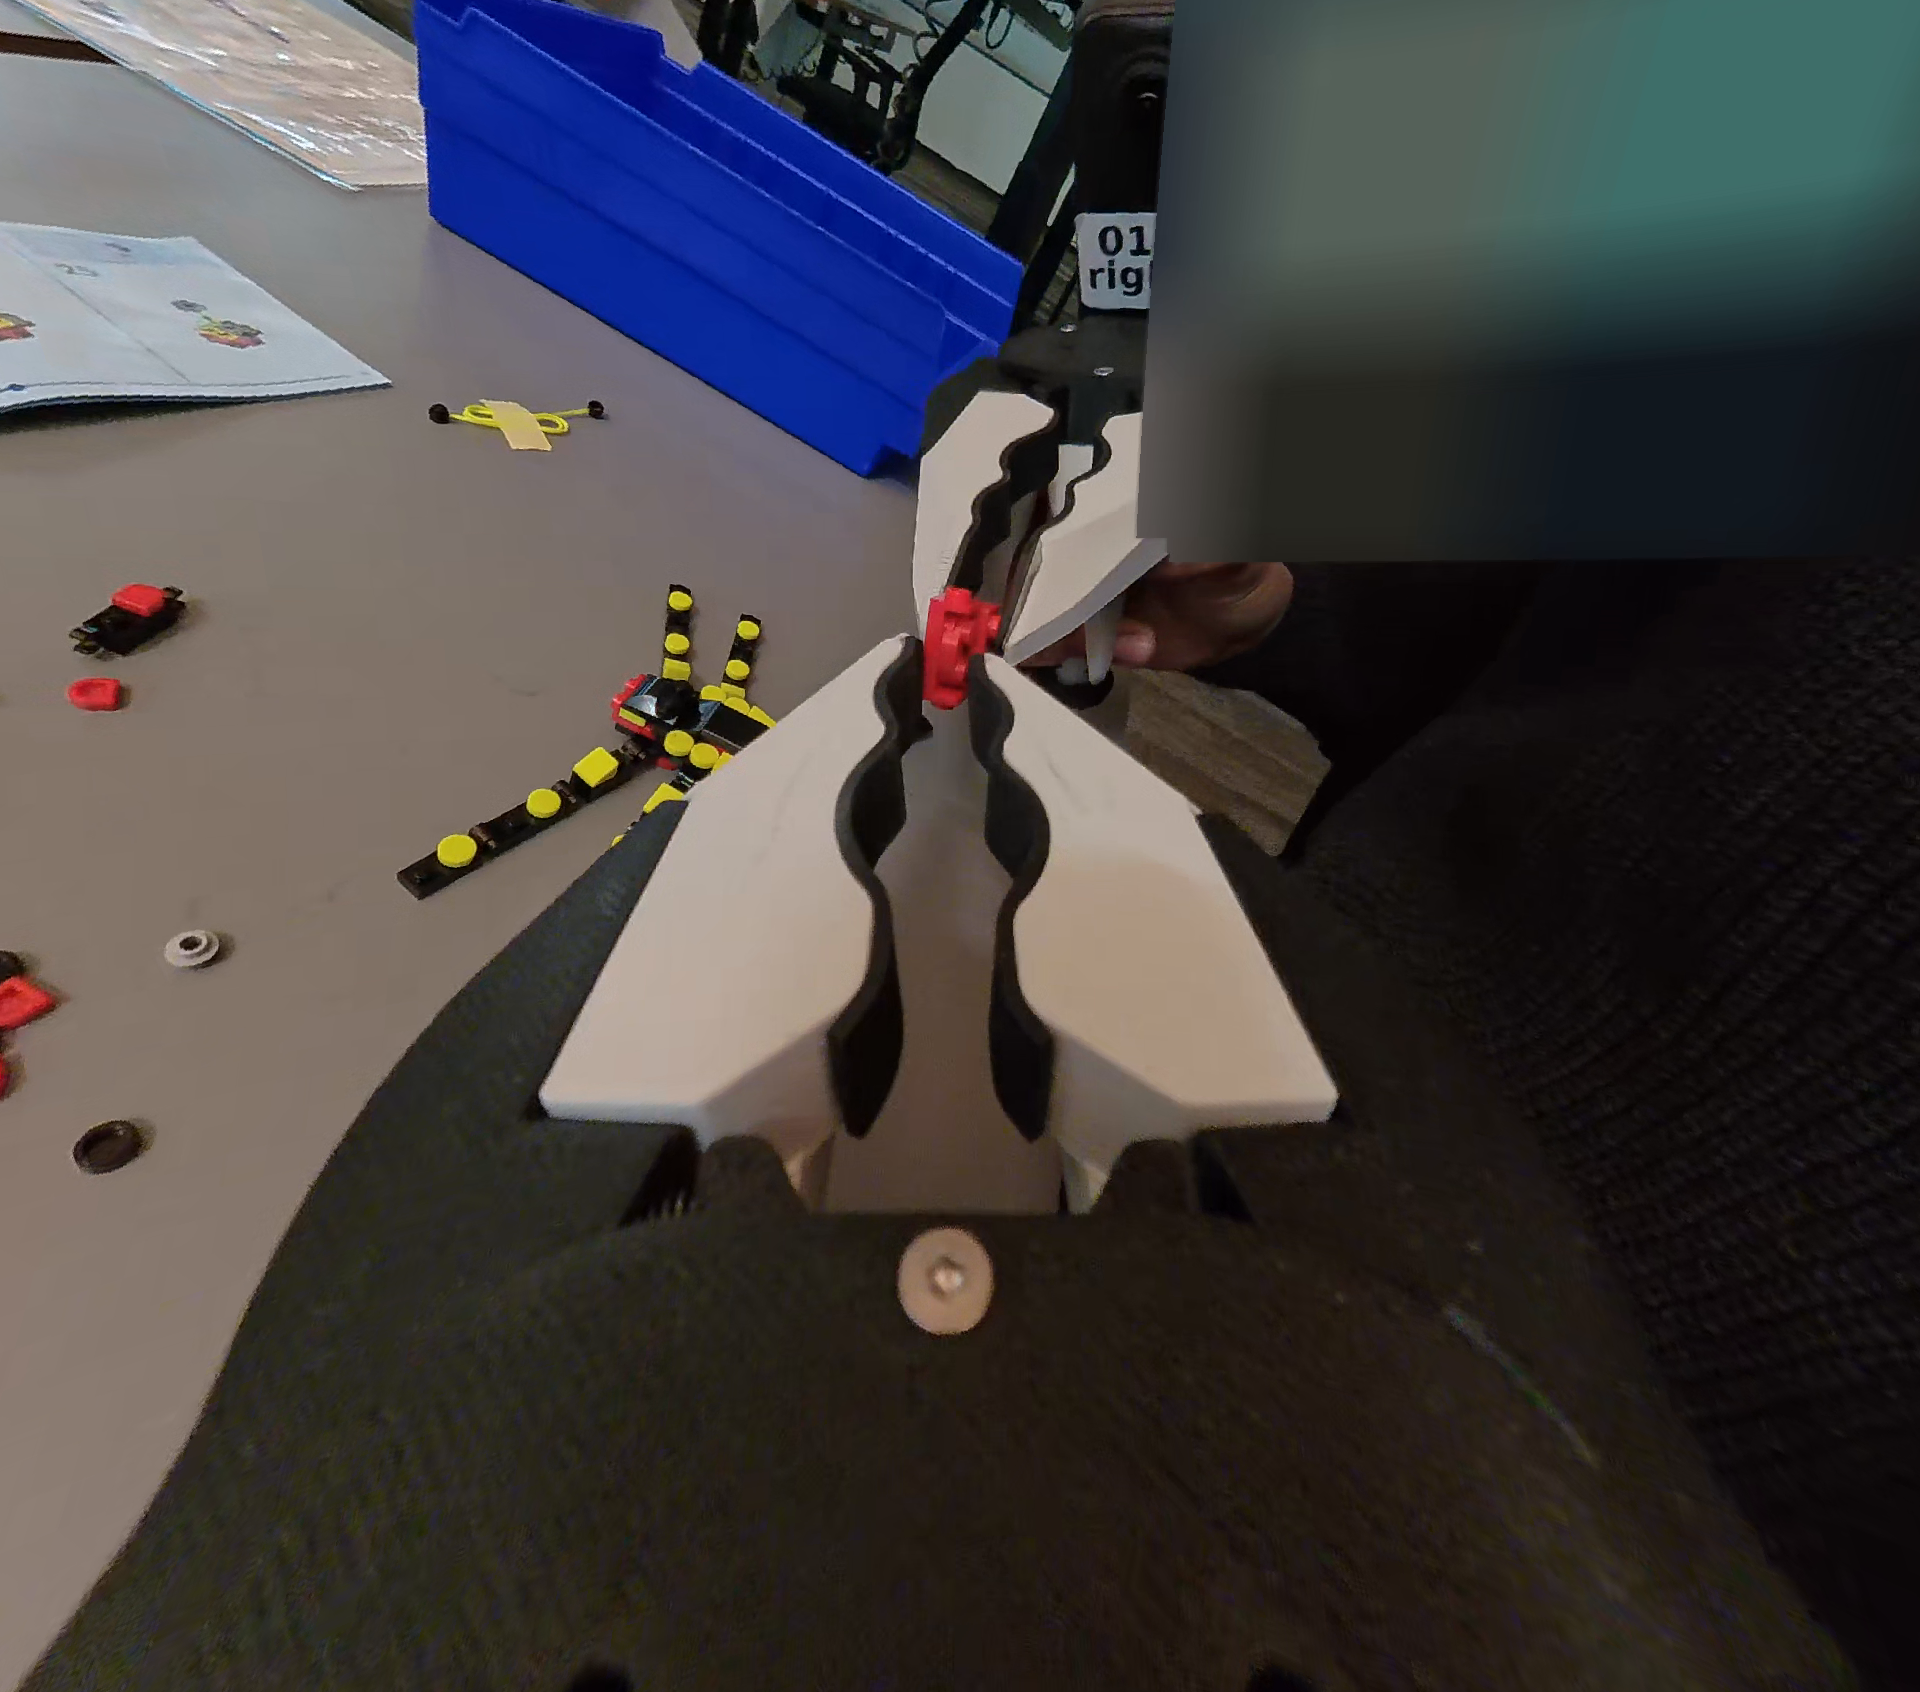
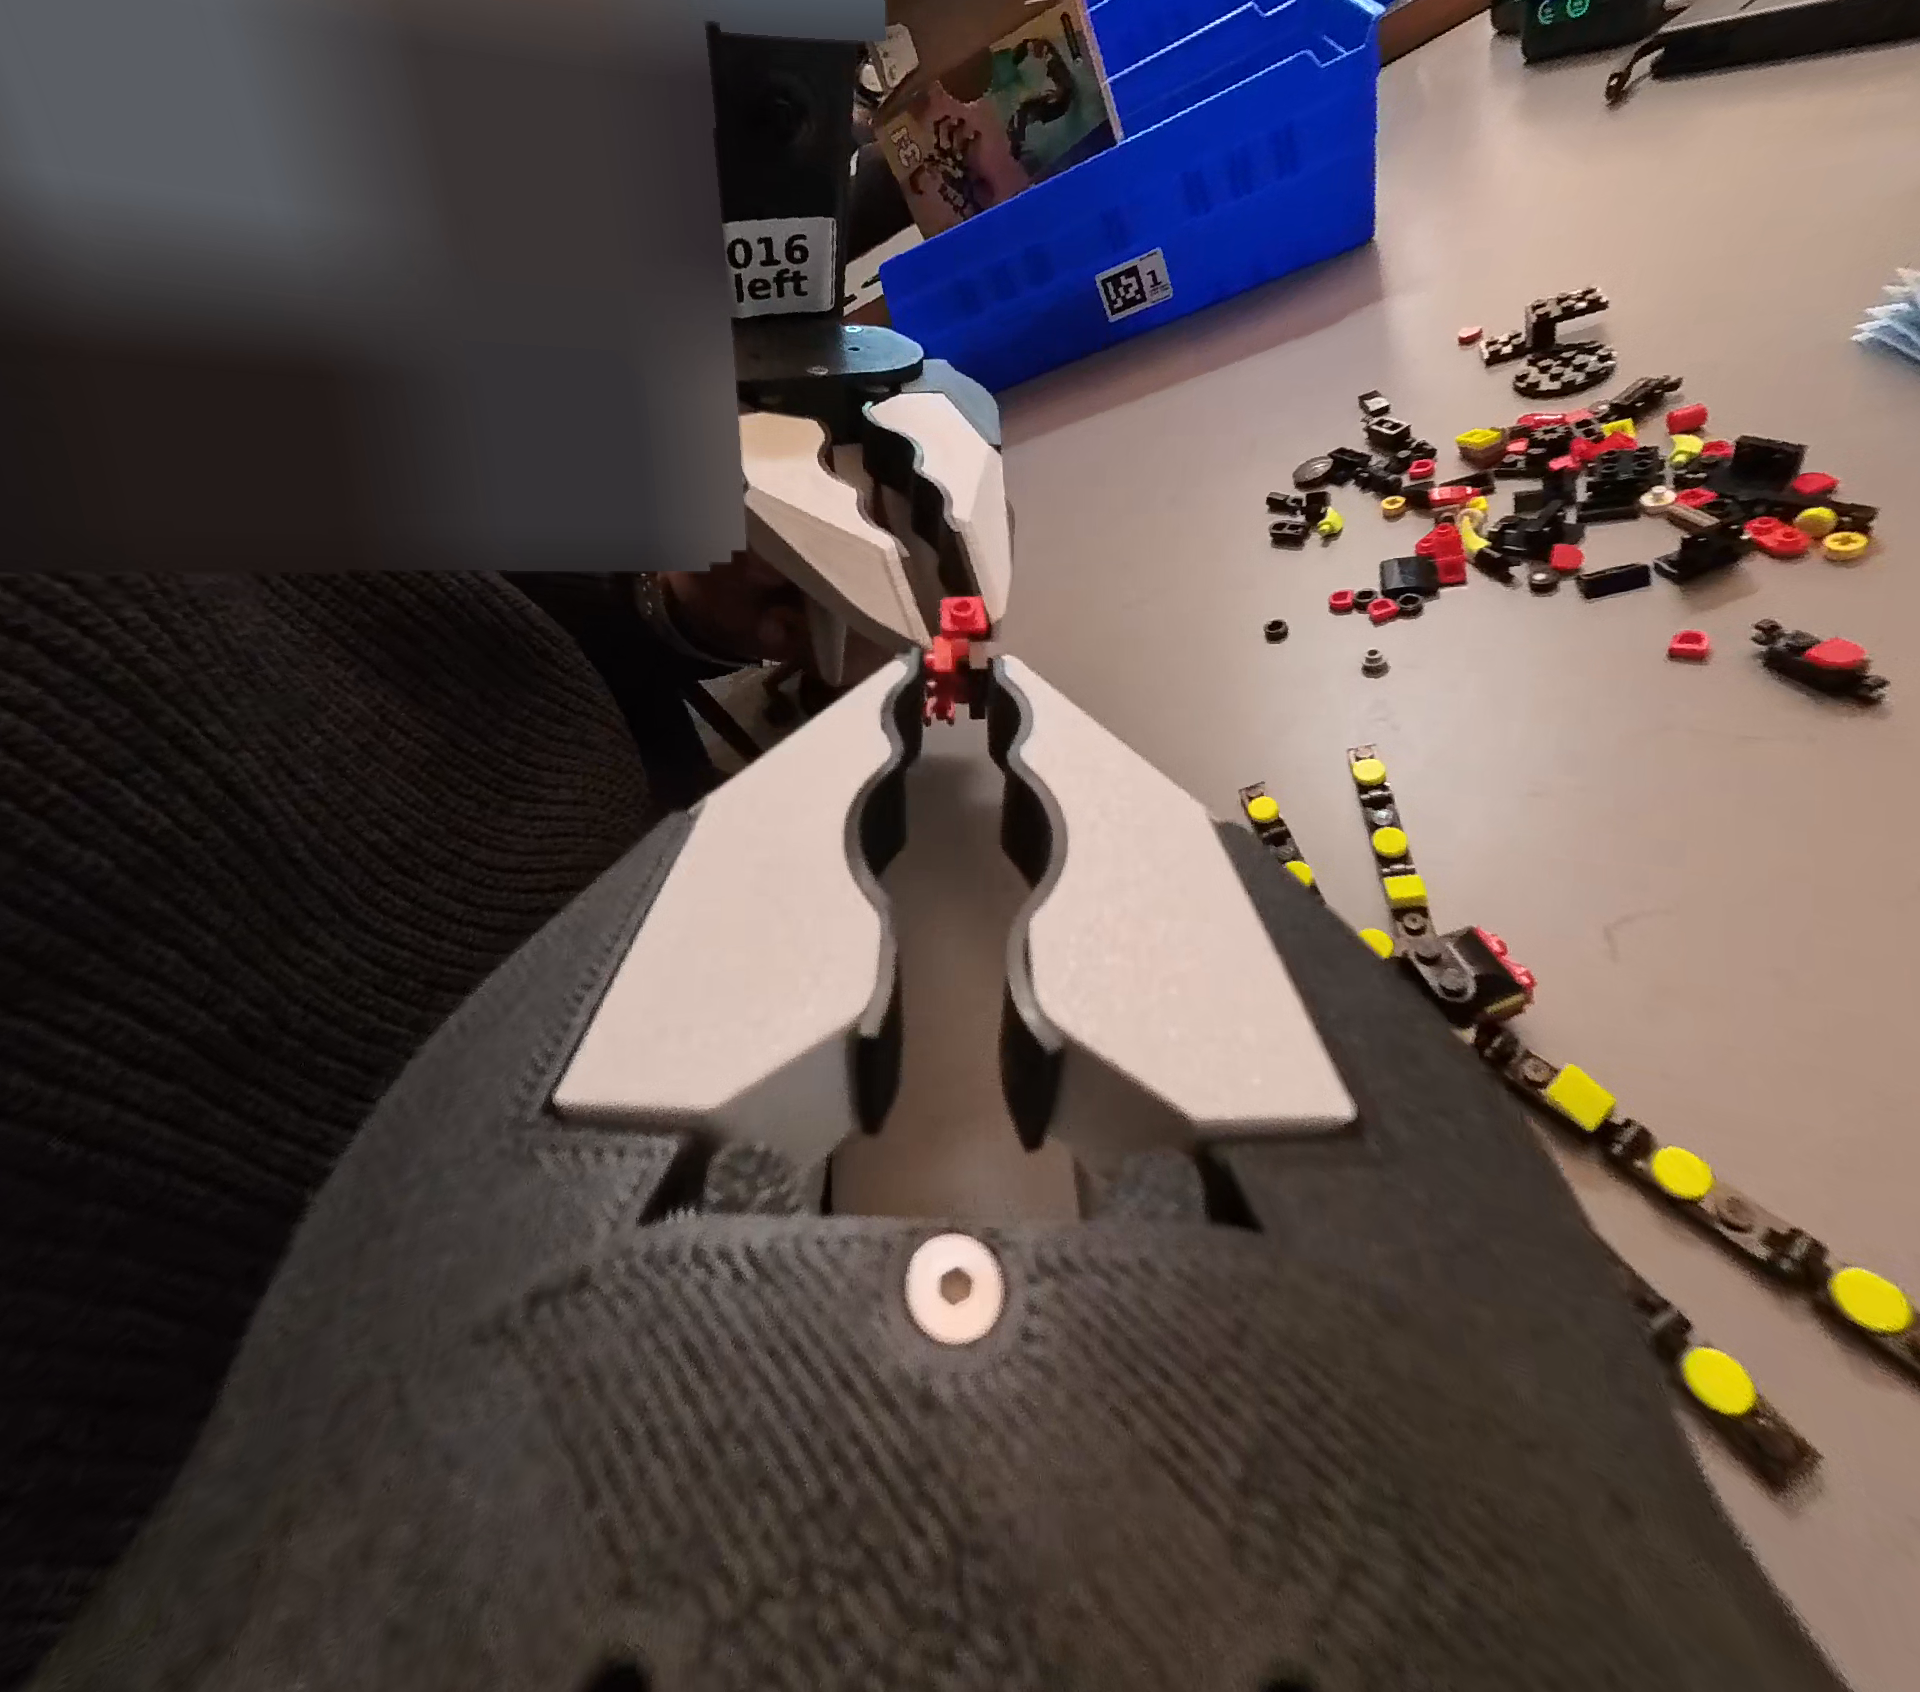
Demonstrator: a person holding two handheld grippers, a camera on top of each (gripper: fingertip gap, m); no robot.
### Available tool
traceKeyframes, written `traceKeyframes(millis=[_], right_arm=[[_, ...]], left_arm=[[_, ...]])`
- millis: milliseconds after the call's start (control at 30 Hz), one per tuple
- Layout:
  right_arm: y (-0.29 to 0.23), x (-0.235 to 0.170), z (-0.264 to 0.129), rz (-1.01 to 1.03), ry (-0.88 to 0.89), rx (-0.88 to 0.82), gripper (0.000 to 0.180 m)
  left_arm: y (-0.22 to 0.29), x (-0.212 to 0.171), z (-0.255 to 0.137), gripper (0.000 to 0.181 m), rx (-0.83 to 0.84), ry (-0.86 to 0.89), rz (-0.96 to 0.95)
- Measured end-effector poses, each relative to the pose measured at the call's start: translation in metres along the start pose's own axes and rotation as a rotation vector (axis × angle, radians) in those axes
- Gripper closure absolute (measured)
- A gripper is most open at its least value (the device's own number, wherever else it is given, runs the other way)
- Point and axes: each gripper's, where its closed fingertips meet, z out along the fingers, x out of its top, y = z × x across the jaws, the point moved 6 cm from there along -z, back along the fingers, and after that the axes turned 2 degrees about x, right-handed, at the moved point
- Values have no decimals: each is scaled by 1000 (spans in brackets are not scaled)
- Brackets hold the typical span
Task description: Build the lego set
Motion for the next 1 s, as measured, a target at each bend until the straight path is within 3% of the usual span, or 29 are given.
traceKeyframes(millis=[400, 533, 667, 767, 1000], right_arm=[[-3, 2, 0, -70, -79, -39, 170], [14, 13, -27, -50, -17, -186, 170], [64, -3, -90, 204, -80, -508, 170], [88, -28, -121, 425, -74, -635, 170], [107, -57, -122, 590, -105, -710, 168]], left_arm=[[2, -2, 1, 175, 22, -10, 35], [-1, 1, -1, 166, 5, 16, -15], [-1, 0, -1, 169, -4, 2, -13], [0, -3, 2, 169, -30, -19, -29], [-1, -4, 5, 172, -56, -37, -48]])
